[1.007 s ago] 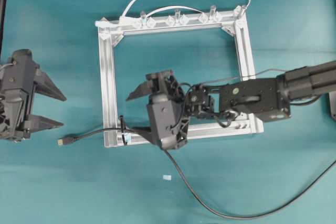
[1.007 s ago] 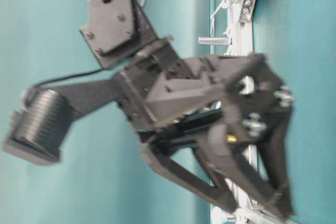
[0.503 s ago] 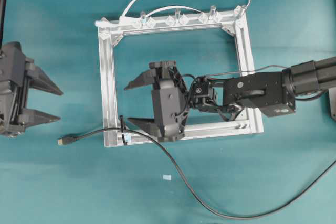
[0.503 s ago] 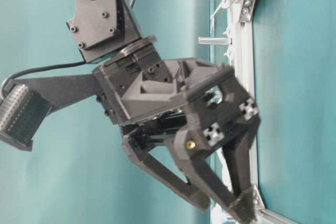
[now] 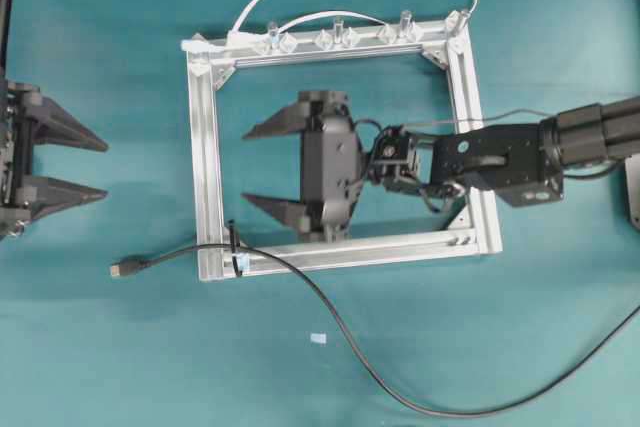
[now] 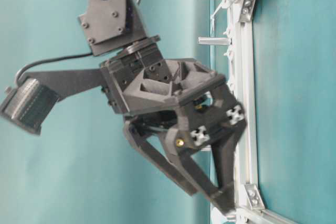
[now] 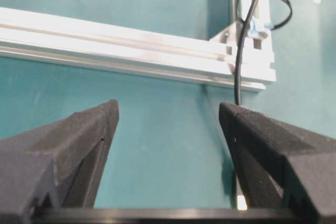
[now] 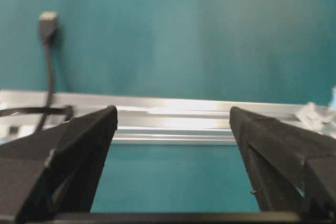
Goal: Insert the wire through the string loop located on the left side.
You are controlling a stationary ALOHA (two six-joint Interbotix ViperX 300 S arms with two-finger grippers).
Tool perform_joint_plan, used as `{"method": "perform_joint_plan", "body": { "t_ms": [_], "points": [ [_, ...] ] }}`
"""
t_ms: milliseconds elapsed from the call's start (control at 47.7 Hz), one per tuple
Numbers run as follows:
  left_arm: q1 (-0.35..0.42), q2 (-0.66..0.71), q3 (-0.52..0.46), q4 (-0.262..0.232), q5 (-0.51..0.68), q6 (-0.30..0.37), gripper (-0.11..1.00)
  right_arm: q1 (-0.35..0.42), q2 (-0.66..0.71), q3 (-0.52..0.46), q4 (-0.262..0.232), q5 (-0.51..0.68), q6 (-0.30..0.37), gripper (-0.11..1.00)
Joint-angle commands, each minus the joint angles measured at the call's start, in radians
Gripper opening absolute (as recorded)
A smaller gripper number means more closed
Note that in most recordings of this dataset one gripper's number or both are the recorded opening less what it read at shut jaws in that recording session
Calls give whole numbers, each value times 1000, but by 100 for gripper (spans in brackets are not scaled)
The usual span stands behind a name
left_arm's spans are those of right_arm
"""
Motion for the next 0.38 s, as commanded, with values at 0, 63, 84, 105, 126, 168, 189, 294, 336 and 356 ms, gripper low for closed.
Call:
{"method": "perform_joint_plan", "body": {
  "t_ms": [0,63,84,105,126,168,189,294,336,356],
  "points": [
    [6,2,-8,3,-12,9,79,-14,-38,6,-3,-29,15,95],
    [8,2,-8,3,-14,9,79,-23,-38,18,-3,-28,21,95],
    [8,2,-8,3,-15,11,79,-26,-38,23,-3,-29,21,95],
    [6,2,-8,3,-15,11,79,-31,-40,26,-3,-29,21,95],
    [6,2,-8,3,-17,12,79,-34,-38,29,-3,-29,21,95],
    [8,2,-8,3,-17,12,79,-41,-38,35,-3,-29,21,95],
    [8,3,-8,3,-17,12,79,-44,-38,37,-3,-29,21,95],
    [6,3,-9,3,-17,12,79,-55,-38,37,-5,-29,21,95],
    [8,2,-11,3,-17,12,79,-57,-37,35,-5,-29,21,95],
    [6,2,-9,3,-17,12,79,-58,-37,35,-3,-29,21,95]
  ]
}}
